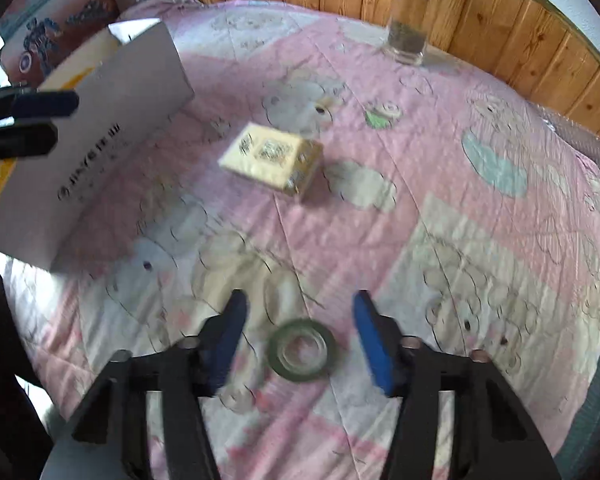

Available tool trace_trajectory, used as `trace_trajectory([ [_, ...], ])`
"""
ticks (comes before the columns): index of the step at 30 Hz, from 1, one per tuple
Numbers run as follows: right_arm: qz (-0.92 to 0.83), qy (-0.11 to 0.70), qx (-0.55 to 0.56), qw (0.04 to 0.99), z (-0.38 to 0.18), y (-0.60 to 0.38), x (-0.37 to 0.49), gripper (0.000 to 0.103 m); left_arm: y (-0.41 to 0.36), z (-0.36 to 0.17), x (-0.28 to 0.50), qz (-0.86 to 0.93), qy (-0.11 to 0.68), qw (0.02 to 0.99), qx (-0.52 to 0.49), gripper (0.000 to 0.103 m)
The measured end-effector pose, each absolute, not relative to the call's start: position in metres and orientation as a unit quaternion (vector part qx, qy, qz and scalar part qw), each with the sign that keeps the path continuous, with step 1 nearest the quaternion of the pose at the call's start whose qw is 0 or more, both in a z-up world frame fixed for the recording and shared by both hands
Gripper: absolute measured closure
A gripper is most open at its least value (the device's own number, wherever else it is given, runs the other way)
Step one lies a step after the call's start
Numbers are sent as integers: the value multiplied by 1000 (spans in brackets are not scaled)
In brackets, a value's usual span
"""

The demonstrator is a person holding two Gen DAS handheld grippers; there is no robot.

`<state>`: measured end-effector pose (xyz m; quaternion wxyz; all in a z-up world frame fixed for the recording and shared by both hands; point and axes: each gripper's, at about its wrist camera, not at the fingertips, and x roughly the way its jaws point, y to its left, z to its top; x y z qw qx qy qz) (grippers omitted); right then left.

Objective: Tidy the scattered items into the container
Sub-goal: 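Move left tool to the tissue pack while right tool approaches the tape roll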

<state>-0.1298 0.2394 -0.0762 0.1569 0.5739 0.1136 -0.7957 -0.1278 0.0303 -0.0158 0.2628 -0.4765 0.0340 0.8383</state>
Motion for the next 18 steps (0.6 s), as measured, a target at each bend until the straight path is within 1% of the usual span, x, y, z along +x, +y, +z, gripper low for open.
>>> trace_trajectory([
  [2,-790,101,589,139,-85,253,-127,73,34,-23,-130,838,41,258,-479,58],
  [5,-779,99,602,143,-98,255,-129,73,38,-32,-138,838,48,250,-482,58],
  [9,-750,156,628,138,-128,239,-127,73,41,-39,-143,840,53,250,-479,57],
  [10,-755,167,618,143,-128,236,-126,72,42,-41,-144,840,53,249,-480,57],
  [12,-753,159,622,145,-130,237,-130,73,43,-46,-145,839,56,249,-480,56],
  [15,-752,155,622,157,-130,237,-131,78,48,-53,-148,839,78,248,-478,55],
  [18,-753,151,619,162,-131,235,-134,78,56,-57,-155,840,96,242,-476,54],
])
